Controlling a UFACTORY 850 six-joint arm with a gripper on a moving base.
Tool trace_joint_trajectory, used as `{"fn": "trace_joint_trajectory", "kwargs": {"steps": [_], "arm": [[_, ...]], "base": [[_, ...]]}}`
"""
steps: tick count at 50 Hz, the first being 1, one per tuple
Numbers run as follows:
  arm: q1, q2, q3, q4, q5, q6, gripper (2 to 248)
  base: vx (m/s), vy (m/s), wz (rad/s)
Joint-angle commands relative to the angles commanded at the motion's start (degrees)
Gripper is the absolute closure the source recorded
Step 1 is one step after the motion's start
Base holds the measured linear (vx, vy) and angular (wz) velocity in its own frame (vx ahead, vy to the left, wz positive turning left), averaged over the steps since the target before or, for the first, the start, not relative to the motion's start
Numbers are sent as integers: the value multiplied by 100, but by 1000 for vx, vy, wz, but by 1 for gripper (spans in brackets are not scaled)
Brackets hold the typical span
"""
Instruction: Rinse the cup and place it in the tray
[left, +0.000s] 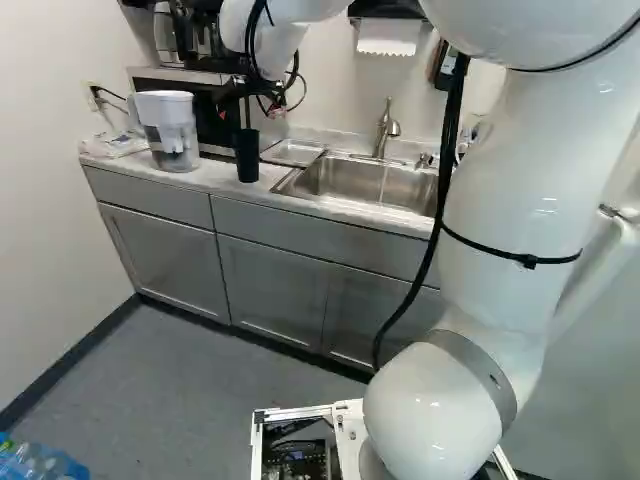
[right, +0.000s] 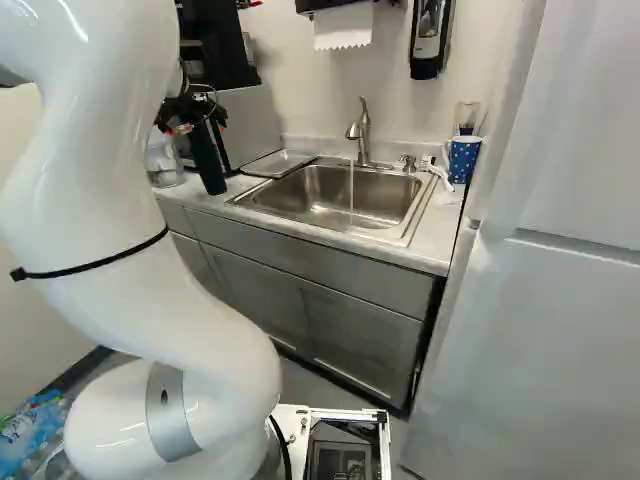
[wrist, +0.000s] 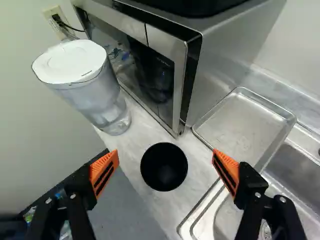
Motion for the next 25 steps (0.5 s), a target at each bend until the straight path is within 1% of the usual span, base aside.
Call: {"fn": "trace_joint_trajectory", "kwargs": {"steps": [25], "arm": [[-13, -167, 139, 0, 220, 0, 3]], "base": [[0, 0, 0]]}}
